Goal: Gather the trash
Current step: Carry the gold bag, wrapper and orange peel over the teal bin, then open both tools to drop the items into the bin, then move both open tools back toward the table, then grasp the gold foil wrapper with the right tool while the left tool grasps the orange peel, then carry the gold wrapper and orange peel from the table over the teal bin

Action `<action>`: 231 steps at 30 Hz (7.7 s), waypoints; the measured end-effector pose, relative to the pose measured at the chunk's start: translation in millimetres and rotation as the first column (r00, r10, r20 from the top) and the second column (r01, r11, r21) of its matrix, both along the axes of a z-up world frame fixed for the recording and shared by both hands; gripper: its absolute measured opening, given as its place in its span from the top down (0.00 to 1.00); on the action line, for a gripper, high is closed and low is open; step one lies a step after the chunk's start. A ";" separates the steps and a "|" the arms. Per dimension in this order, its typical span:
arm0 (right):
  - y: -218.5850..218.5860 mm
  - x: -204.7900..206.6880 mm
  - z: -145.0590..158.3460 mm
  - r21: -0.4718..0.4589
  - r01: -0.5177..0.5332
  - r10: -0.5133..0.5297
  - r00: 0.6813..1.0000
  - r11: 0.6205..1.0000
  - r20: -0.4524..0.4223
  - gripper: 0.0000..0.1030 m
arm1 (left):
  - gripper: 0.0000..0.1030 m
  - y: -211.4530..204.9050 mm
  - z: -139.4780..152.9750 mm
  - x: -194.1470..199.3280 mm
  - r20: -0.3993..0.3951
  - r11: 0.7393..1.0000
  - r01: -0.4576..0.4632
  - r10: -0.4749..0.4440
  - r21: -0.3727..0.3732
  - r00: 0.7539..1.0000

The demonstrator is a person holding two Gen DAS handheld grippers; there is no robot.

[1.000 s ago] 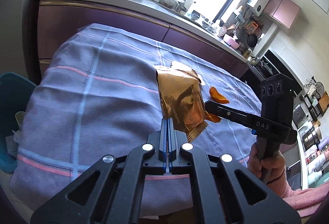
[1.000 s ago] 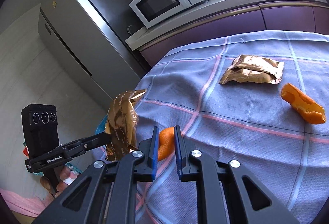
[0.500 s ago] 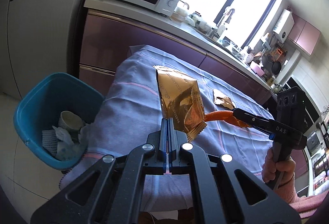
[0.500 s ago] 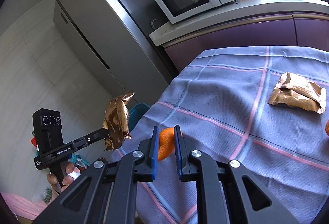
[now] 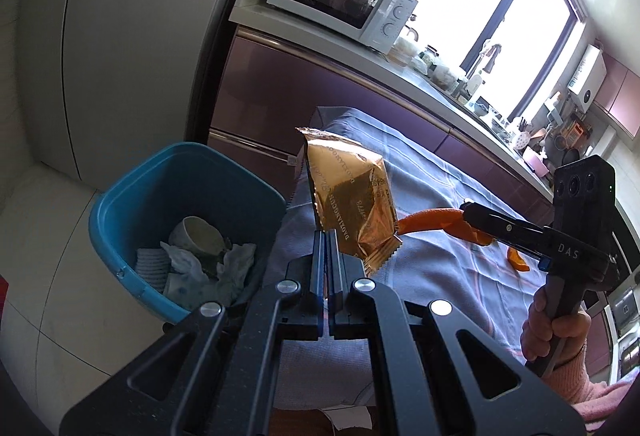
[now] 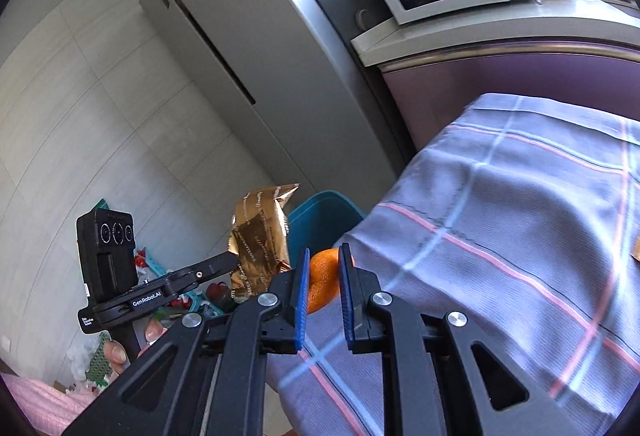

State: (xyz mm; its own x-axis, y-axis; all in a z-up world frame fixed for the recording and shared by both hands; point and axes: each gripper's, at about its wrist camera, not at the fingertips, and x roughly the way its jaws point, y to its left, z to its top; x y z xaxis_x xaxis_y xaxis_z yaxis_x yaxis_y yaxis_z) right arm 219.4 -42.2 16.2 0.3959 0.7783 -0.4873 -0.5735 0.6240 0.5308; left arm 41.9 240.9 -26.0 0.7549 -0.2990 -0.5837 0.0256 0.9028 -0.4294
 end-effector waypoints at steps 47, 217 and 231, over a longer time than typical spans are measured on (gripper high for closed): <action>160.1 41.6 -55.3 -0.198 -0.177 0.156 0.981 0.964 -0.115 0.79 | 0.85 76.1 -85.8 52.8 -0.223 0.976 -0.206 0.216 0.066 0.951; -79.5 -2.9 -23.0 0.147 0.132 -0.117 0.987 0.980 -0.108 0.98 | 0.92 -81.6 9.1 8.8 -0.019 0.987 0.120 -0.118 0.107 0.993; -24.5 14.5 -22.2 0.133 0.029 -0.013 0.993 0.991 -0.118 0.98 | 0.92 -29.7 12.0 -0.4 -0.014 0.995 -0.008 0.009 0.104 1.000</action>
